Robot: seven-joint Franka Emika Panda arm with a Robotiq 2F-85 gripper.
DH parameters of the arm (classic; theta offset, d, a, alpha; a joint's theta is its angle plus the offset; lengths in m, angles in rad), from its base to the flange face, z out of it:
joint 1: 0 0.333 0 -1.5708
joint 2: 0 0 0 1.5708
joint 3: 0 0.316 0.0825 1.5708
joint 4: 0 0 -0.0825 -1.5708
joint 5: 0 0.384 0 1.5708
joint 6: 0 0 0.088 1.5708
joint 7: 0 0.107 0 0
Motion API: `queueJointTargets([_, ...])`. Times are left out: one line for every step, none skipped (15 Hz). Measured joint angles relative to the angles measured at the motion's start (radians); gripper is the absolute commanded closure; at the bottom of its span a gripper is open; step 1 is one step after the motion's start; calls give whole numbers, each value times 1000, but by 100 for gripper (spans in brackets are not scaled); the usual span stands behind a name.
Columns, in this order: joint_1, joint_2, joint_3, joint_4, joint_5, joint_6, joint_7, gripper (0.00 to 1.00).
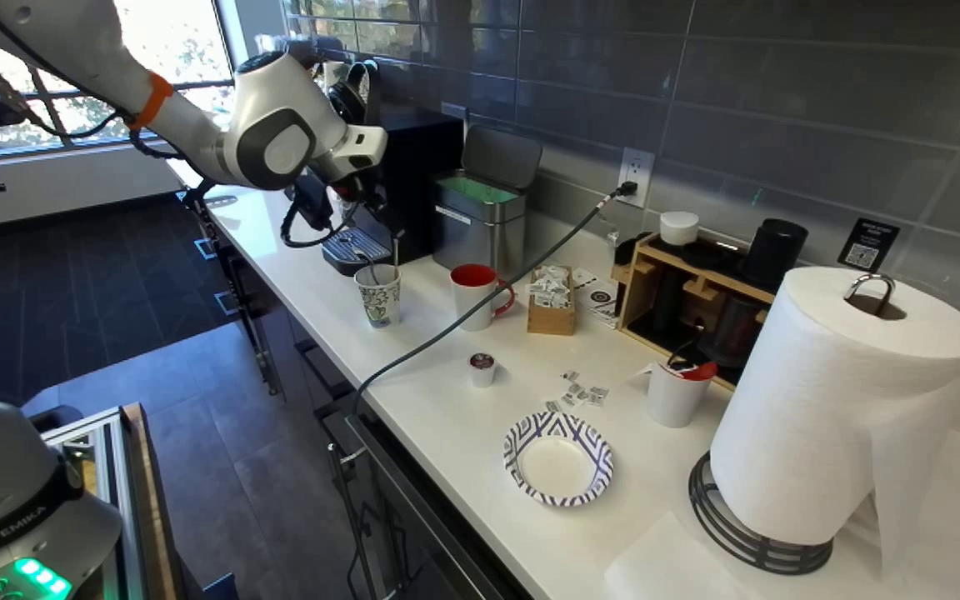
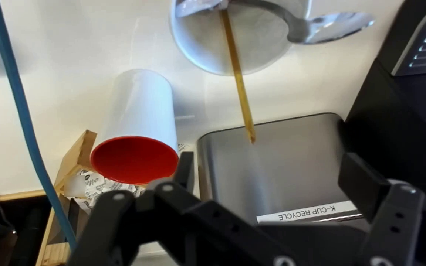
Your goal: Put the chopstick in the left cup
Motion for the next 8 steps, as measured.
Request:
queueJointTargets([36,-7,-39,-4,76,0,-32,0])
queueJointTargets([58,-23,-70,-12,159,0,-68,0])
queueJointTargets([74,-46,-100,-25,236,0,-105,0])
queueJointTargets([85,-77,-132,-41,308,0,-145,0])
queueJointTargets([88,-113,-162,-61,360,-2,-177,0])
queueJointTargets([88,-152,-196,-84,397,-5,-200,0])
queueJointTargets([88,-191,-231,-106,424,-7,-219,0])
queueJointTargets([93,-227,-272,-126,434,-9,-229,0])
